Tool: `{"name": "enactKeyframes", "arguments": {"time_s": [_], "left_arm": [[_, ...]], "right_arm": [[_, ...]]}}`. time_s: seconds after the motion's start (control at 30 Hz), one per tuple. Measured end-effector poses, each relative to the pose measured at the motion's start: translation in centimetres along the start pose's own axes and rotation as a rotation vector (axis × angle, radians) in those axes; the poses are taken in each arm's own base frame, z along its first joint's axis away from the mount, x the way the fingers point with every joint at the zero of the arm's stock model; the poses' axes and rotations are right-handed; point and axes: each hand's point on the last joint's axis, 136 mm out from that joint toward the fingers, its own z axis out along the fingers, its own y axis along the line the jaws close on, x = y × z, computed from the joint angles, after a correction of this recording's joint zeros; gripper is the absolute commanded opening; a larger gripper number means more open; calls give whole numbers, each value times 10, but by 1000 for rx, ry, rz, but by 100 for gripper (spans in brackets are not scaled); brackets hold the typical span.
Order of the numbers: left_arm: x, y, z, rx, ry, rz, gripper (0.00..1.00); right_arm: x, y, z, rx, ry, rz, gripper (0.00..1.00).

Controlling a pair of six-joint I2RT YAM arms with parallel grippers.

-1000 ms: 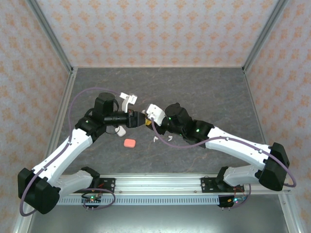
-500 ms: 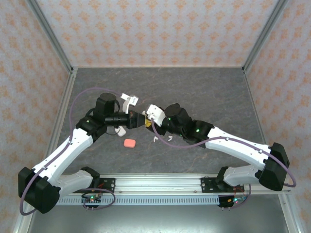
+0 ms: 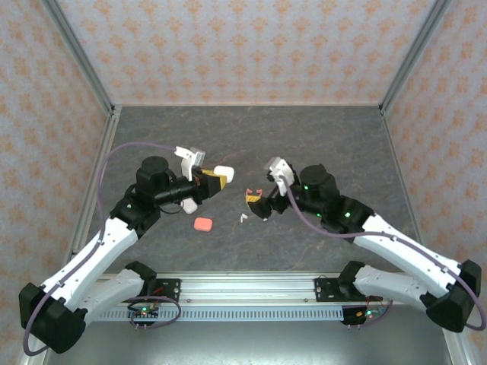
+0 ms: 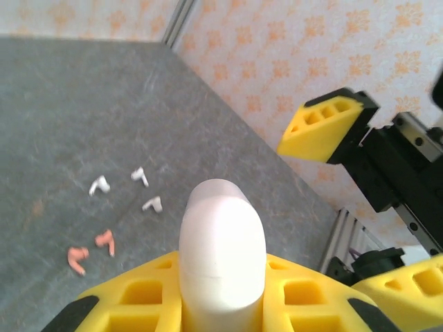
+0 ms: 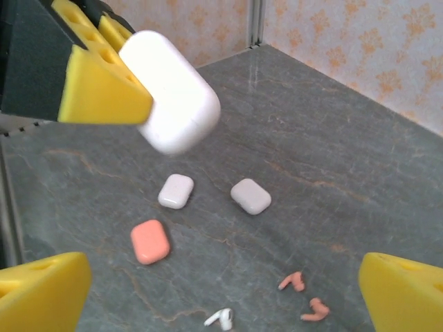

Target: Insert the wireless bluetooth earbuds into the charging case

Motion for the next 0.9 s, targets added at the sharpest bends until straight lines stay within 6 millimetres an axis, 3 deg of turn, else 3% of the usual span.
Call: {"name": "enactKeyframes", "arguments": {"time_s": [0.17, 0.43, 0.73, 0.9], "left_arm": [[0, -16, 2, 37, -75, 184, 0], [-6, -53, -11, 115, -160, 509, 0], [-3, -55, -11, 116, -156, 614, 0], [-1, -54, -9, 116, -148, 625, 0]], "right_arm": [[7, -3, -7, -34, -83, 153, 99], [-18, 8, -4, -115, -157, 193, 99], [-36, 11, 9, -152, -164, 183, 100], [-35, 10, 16, -150, -153, 182, 97]]}}
